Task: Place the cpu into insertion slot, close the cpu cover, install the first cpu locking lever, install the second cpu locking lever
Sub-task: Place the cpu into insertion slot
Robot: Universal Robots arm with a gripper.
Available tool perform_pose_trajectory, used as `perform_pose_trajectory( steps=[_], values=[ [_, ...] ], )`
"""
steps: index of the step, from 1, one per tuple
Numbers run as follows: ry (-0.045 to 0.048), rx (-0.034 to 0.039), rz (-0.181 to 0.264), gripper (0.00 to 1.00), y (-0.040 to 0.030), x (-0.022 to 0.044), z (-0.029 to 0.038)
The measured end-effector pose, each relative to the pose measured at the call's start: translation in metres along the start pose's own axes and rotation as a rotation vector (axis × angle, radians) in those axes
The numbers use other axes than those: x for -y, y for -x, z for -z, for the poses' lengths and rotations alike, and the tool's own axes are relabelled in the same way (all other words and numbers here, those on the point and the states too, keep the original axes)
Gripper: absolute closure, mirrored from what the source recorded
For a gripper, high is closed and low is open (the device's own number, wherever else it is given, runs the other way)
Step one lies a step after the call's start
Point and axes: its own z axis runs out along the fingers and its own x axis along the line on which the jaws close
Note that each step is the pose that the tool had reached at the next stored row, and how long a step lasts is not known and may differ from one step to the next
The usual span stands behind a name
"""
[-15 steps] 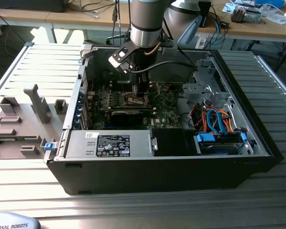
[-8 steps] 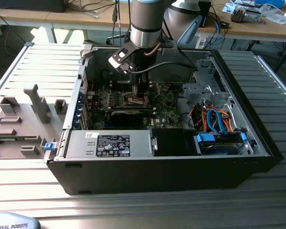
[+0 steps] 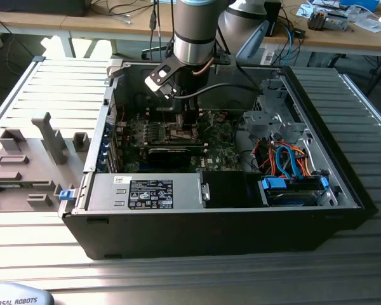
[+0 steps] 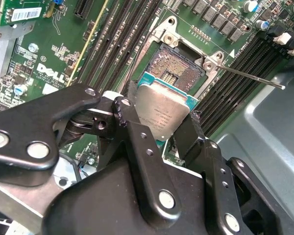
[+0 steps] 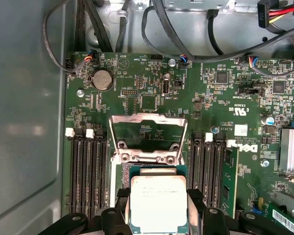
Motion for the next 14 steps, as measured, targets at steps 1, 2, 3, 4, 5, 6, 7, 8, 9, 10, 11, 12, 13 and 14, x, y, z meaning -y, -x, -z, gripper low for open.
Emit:
perform_pose_trajectory(
  steps=[1,2,3,4,5,6,7,8,9,10,11,12,13,14],
  values=[
    [0.0,0.0,0.0,0.46,0.0,0.0,-0.0003],
    [0.0,0.0,0.0,0.46,0.0,0.0,-0.0004],
    [0.0,0.0,0.0,0.46,0.0,0.0,-0.0006],
    [0.0,0.0,0.0,0.46,0.0,0.0,-0.0008],
    [0.0,0.0,0.0,0.46,0.0,0.0,-0.001],
    [0.0,0.0,0.0,0.46,0.0,0.0,-0.0012],
    [0.0,0.0,0.0,0.46,0.0,0.0,-0.0014],
    [0.0,0.0,0.0,0.46,0.0,0.0,-0.0016],
    [0.0,0.0,0.0,0.46,0.0,0.0,-0.0018],
    [0.0,0.0,0.0,0.46,0.0001,0.0,-0.0019],
    [0.0,0.0,0.0,0.46,0.0001,0.0,-0.0022],
    [0.0,-0.0001,0.0,0.46,0.0001,0.0,-0.0024],
    [0.0,-0.0001,0.0,0.46,0.0001,0.0,-0.0027],
    [0.0,0.0,0.0,0.46,0.0001,0.0,-0.0028]
  ],
)
